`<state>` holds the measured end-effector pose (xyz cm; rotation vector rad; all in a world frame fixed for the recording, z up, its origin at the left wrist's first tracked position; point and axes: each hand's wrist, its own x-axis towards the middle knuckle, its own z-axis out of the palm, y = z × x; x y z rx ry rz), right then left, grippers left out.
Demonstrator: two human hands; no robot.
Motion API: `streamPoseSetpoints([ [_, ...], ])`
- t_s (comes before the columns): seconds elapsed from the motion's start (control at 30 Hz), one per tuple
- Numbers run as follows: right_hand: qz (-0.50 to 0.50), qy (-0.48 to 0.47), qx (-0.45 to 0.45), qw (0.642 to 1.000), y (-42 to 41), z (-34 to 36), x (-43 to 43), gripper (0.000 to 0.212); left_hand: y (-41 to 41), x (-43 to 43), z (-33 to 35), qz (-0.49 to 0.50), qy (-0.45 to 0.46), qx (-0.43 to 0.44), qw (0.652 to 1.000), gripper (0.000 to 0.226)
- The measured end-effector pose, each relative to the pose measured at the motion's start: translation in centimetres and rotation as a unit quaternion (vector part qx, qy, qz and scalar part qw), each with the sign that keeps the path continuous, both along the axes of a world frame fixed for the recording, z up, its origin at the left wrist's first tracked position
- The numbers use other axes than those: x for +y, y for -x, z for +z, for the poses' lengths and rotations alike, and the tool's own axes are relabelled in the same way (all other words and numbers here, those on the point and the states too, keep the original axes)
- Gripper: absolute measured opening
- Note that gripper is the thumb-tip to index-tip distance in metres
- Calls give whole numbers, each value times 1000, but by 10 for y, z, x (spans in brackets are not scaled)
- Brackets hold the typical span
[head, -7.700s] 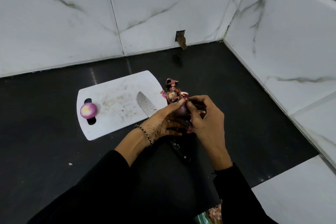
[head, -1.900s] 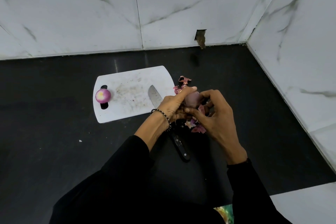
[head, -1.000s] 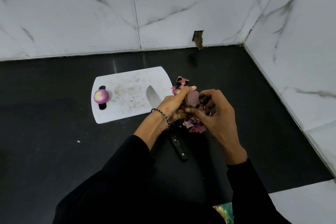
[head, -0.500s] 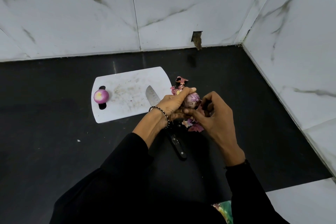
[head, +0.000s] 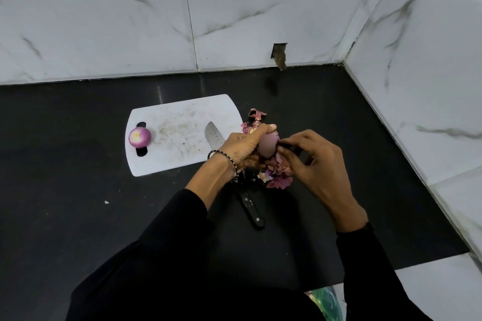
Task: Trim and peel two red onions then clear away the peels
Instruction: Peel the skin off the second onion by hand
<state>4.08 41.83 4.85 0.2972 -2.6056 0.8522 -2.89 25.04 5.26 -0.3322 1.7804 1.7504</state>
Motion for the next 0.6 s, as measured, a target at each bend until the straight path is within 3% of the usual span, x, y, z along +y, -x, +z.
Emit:
streamPoseSetpoints([
  [0.23, 53, -135, -67, 987, 10, 15, 7, 23, -2, 0, -1, -23, 70, 68, 995, 53],
  [0.37, 46, -114, -72, 990, 15, 14, 2, 44, -1, 1, -1, -22, 82, 80, 993, 53],
  [0.6, 13, -48, -41, 998, 9, 5, -10, 31, -1, 7, -5, 29, 36, 32, 998, 50],
])
